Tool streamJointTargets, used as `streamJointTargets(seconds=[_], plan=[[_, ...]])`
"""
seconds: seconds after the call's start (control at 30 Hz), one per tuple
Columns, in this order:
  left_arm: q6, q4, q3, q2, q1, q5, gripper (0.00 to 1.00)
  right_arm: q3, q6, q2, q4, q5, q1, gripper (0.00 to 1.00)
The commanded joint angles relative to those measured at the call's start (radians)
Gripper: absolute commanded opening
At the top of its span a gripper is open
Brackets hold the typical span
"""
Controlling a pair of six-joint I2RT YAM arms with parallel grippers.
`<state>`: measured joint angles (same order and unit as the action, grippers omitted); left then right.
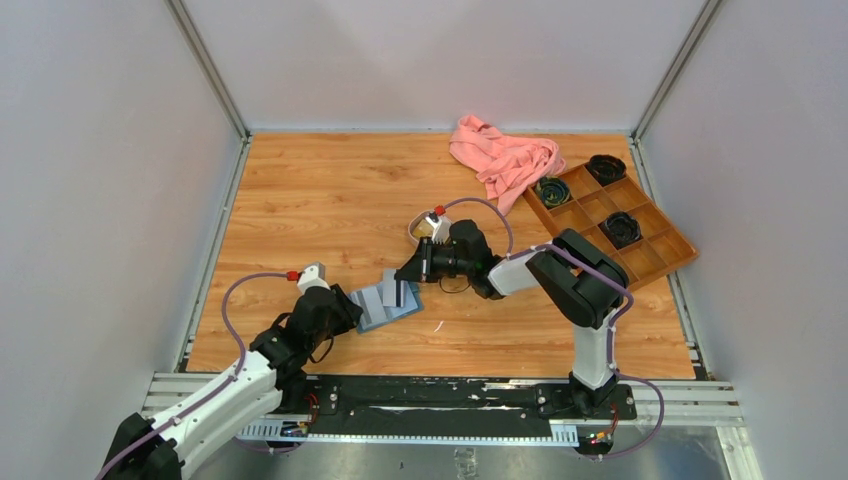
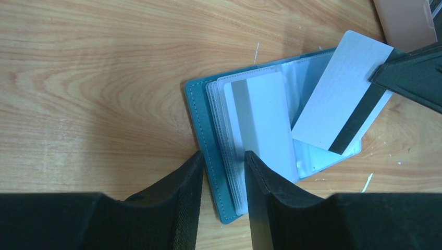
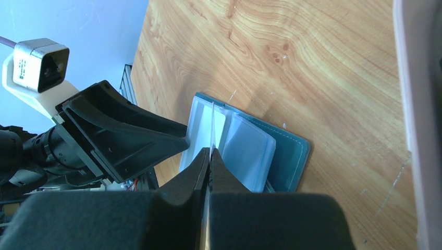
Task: Put the credit cards into the card holder
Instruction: Insert the credit card into the card holder.
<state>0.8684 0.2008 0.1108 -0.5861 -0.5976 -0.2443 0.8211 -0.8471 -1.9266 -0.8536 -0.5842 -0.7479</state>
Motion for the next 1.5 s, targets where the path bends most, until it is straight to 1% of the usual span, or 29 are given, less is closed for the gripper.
streamJointTargets(seconds=[0.0,0.5,0.73,0.87,0.97,1.07,1.2,1.47], plan=[[0.004,0.056,-0.001,-0.022,0.004,-0.026,0.38,0.0,-0.009,0.021,-0.033,-0.02,0.012,0.0],[0.003,0.059,0.005,-0.033,0.005,-0.029,0.36,0.006,-0.006,0.01,-0.004,-0.028,0.012,0.0],[0.0,0.063,0.007,-0.032,0.005,-0.026,0.36,0.014,-0.046,-0.026,-0.027,-0.063,0.002,0.0],[-0.002,0.068,0.008,-0.025,0.004,-0.028,0.36,0.012,-0.038,0.009,-0.043,-0.066,0.004,0.0],[-0.002,0.069,0.008,-0.023,0.004,-0.029,0.35,0.006,-0.008,0.033,-0.012,-0.05,0.004,0.0],[0.0,0.068,0.005,-0.023,0.004,-0.027,0.35,0.014,0.038,0.04,0.068,-0.025,0.005,0.0],[0.0,0.07,0.005,-0.019,0.004,-0.026,0.35,0.021,0.049,0.023,0.096,-0.01,0.005,0.0],[0.0,0.075,0.005,-0.014,0.004,-0.024,0.35,0.027,0.005,-0.003,0.048,-0.04,0.004,0.0]])
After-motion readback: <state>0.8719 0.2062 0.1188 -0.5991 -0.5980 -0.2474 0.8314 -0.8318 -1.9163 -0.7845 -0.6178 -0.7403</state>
